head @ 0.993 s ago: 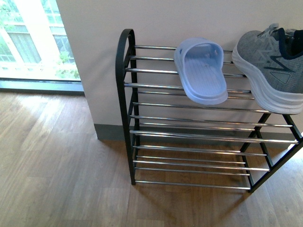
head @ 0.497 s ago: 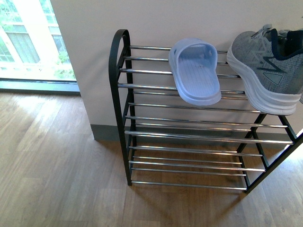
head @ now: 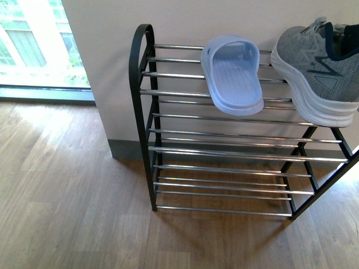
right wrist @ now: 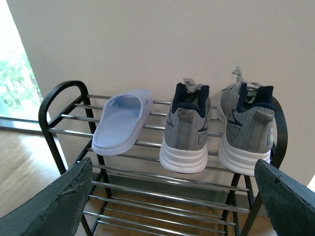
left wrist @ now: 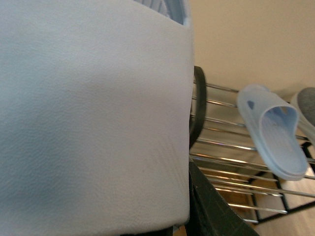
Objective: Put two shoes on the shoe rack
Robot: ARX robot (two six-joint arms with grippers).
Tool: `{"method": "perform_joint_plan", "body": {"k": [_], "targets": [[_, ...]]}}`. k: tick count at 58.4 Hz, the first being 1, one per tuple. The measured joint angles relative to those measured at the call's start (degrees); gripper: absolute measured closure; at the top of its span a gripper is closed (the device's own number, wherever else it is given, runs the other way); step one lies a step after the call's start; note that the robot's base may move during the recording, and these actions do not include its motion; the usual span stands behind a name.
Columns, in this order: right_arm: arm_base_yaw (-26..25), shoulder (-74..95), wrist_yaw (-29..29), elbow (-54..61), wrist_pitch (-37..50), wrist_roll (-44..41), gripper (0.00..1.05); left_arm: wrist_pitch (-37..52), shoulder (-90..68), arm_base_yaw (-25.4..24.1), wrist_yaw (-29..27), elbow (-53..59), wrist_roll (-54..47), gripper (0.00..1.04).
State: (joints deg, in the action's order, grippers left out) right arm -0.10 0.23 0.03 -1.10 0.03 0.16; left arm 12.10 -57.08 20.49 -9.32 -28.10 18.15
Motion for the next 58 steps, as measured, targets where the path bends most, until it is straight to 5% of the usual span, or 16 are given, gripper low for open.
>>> {"method": "perform_joint_plan", "body": {"k": [32,58], "targets": [[0.0,0.0,0.0,0.0,0.0,0.0,0.09,-2.9,-48.3,7.6,9.7,-39.5,15.0,1.03],[0.0,0.0,0.0,0.0,0.0,0.0,0.09,-16.2,-69.8,9.8,7.5,-68.0,13.0,1.03]]}}
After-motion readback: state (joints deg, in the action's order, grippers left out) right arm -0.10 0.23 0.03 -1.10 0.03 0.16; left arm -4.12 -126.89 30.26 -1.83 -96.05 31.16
